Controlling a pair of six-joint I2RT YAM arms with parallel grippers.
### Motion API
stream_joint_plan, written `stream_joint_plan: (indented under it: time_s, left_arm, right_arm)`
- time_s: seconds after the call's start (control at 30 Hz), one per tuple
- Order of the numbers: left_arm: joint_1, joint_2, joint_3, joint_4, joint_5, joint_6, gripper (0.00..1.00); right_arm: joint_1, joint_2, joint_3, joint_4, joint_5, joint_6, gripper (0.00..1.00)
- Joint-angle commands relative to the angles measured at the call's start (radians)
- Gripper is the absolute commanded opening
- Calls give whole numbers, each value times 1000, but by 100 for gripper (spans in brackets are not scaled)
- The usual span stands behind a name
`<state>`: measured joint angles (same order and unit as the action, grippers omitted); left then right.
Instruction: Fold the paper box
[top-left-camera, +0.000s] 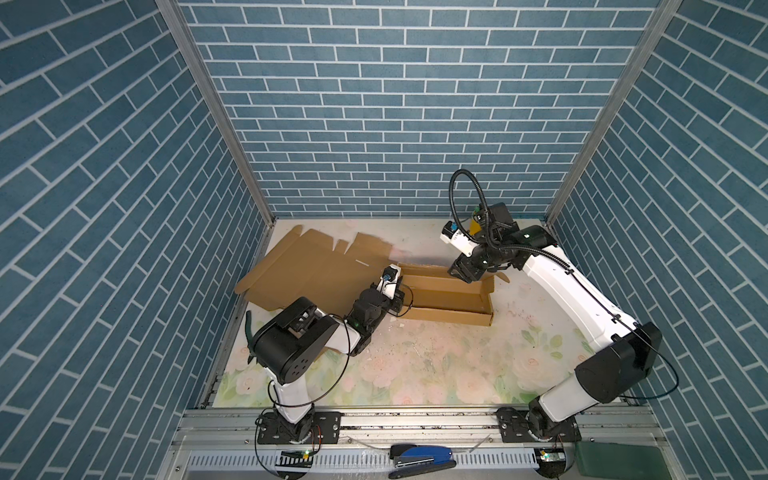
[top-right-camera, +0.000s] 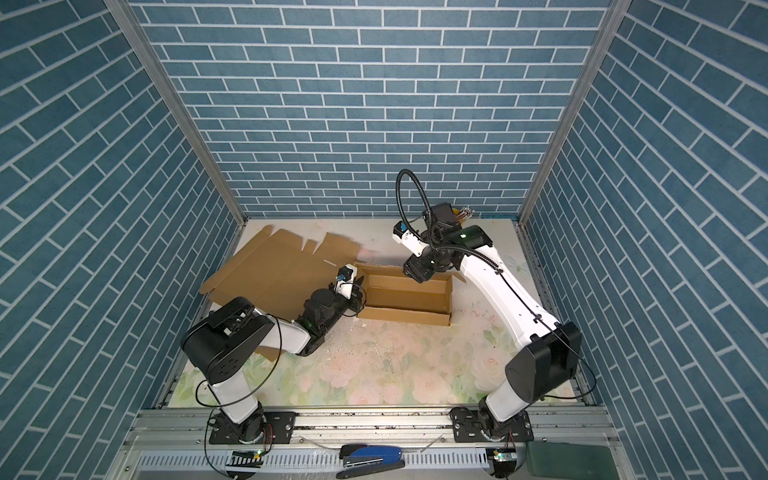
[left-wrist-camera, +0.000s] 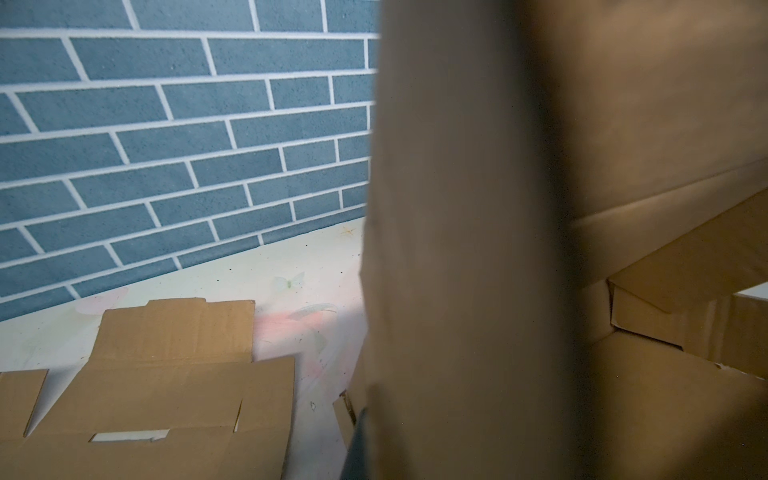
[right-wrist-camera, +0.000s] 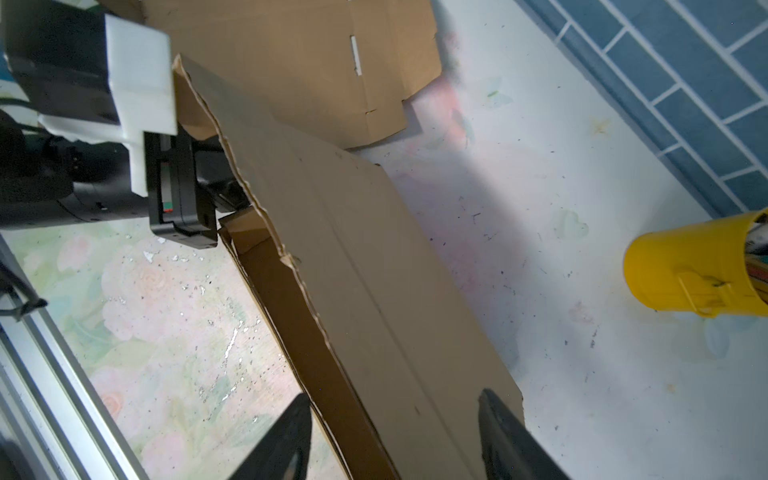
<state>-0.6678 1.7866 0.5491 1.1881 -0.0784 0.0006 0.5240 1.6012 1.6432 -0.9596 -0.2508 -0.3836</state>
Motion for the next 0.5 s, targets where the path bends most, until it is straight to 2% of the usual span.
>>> stream_joint_plan:
  time_s: [0.0,0.2,0.37,0.47]
  left_arm:
    - [-10,37,-30,-83,5,24,1]
    - [-10,38,-34,-77,-5,30,2]
    - [-12,19,-47,-74,-16,29,4]
    - [-12,0,-66,-65,-36,24,6]
  right_arm:
    - [14,57,85,-98,-60,-90,59]
    - [25,122,127,-152,-91,-110,42]
    - [25,110,79,-134,-88,-113,19]
    - [28,84,22,-90,-91,-105,9]
